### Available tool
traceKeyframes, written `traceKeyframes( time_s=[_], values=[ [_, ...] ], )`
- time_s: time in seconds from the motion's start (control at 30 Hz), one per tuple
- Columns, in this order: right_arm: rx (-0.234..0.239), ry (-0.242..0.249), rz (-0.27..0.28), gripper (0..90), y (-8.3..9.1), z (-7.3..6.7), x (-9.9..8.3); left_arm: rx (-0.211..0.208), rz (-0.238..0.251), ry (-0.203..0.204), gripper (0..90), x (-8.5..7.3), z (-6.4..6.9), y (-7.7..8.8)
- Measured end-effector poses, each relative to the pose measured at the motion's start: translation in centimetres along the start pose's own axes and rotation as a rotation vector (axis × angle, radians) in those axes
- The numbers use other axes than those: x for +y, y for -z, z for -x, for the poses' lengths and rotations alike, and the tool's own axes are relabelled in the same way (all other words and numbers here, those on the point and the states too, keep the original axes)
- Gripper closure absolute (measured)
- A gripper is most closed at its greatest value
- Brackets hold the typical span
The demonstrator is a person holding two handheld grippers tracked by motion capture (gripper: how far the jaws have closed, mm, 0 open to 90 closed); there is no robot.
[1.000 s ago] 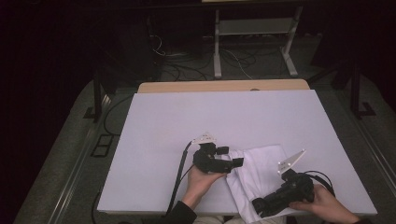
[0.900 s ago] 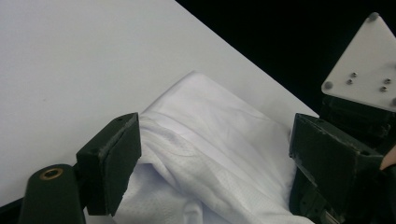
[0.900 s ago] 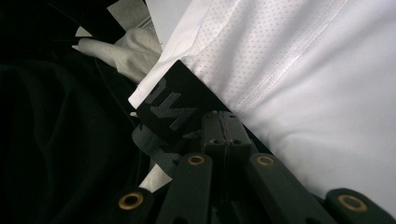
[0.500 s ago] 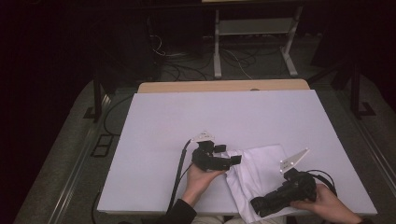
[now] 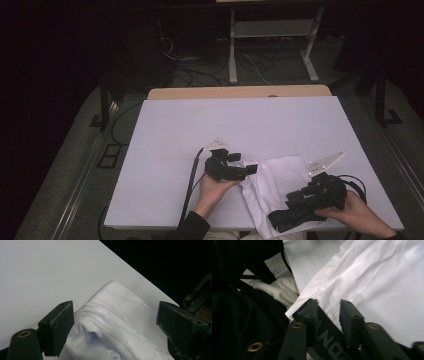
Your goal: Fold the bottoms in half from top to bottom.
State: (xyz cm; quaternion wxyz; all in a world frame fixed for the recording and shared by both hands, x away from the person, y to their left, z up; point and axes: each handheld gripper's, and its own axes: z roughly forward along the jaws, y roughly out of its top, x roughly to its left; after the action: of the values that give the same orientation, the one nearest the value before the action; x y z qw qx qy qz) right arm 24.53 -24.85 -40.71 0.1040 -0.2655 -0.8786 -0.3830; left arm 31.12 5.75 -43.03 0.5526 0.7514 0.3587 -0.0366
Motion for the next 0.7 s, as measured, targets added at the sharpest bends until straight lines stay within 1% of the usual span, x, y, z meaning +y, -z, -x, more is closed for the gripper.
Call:
traceKeyframes(
  time_s=[0.13, 0.2, 0.27, 0.4, 0.47, 0.6, 0.63, 0.7],
  values=[
    [-0.032, 0.007, 0.040, 54.9, 0.9, 0.2, 0.6, 0.001, -0.006, 0.001, 13.4, 0.1, -0.1, -0.1],
    [-0.050, 0.011, 0.060, 52.3, 1.2, 0.4, 1.0, 0.001, -0.008, 0.002, 13.1, 0.2, -0.1, -0.2],
    [-0.060, 0.005, 0.071, 47.1, 1.5, 0.8, 1.2, 0.002, -0.008, 0.002, 13.0, 0.2, -0.2, -0.2],
    [-0.079, -0.021, 0.098, 37.4, 2.0, 2.0, 1.6, 0.008, -0.014, 0.007, 12.9, 0.2, -0.4, -0.3],
    [-0.087, -0.033, 0.110, 29.7, 2.1, 2.6, 1.6, 0.010, -0.017, 0.011, 12.9, 0.2, -0.5, -0.3],
    [-0.133, -0.061, 0.134, 18.2, 2.3, 3.5, 1.6, 0.017, -0.017, 0.016, 12.9, 0.2, -0.8, -0.4],
    [-0.142, -0.067, 0.139, 16.3, 2.3, 3.7, 1.6, 0.018, -0.015, 0.018, 12.9, 0.2, -0.8, -0.4],
    [-0.142, -0.077, 0.148, 13.5, 2.4, 4.1, 1.6, 0.022, -0.017, 0.023, 12.8, 0.2, -0.9, -0.4]
  ],
)
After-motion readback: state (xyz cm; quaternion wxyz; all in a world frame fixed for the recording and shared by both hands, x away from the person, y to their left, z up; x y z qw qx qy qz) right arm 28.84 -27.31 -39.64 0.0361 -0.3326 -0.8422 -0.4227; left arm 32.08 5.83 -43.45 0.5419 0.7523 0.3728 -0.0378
